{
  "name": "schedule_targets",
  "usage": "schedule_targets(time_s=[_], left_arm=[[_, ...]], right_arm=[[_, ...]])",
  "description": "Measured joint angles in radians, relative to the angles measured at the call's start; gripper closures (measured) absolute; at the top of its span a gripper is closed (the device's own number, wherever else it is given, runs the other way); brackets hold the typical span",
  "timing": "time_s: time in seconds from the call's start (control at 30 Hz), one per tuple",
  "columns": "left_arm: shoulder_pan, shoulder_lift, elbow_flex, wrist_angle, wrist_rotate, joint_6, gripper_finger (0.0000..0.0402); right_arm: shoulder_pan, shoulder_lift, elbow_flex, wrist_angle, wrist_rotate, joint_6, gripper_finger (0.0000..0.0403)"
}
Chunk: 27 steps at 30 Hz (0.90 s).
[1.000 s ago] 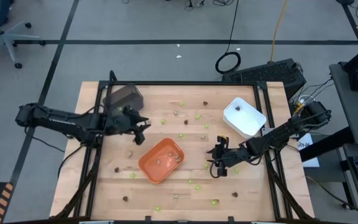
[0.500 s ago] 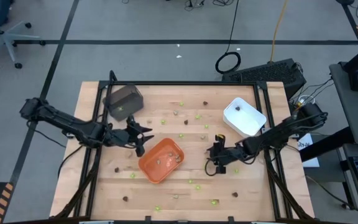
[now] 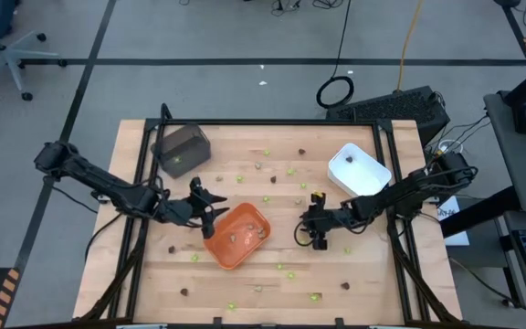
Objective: Sort Halloween decoration
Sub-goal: Put the small white skull toy into the orange bin
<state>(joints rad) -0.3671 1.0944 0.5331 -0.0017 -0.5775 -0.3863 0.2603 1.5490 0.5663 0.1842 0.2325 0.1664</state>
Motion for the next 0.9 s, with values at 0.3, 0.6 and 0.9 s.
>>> schedule_targets(time_s=[0.3,0.6,0.9], left_arm=[[-0.042,0.016,0.0,0.003,-0.002,-0.02,0.0258],[-0.075,0.015,0.0,0.004,-0.023,-0.052,0.0258],[-0.087,0.015,0.0,0.003,-0.028,-0.053,0.0258]], right_arm=[[-0.002,0.055,0.002,0.013,-0.001,0.017,0.0245],[-0.001,0.102,0.003,0.028,0.003,0.034,0.0323],[-0.001,0.1,0.002,0.032,0.001,0.021,0.0359]])
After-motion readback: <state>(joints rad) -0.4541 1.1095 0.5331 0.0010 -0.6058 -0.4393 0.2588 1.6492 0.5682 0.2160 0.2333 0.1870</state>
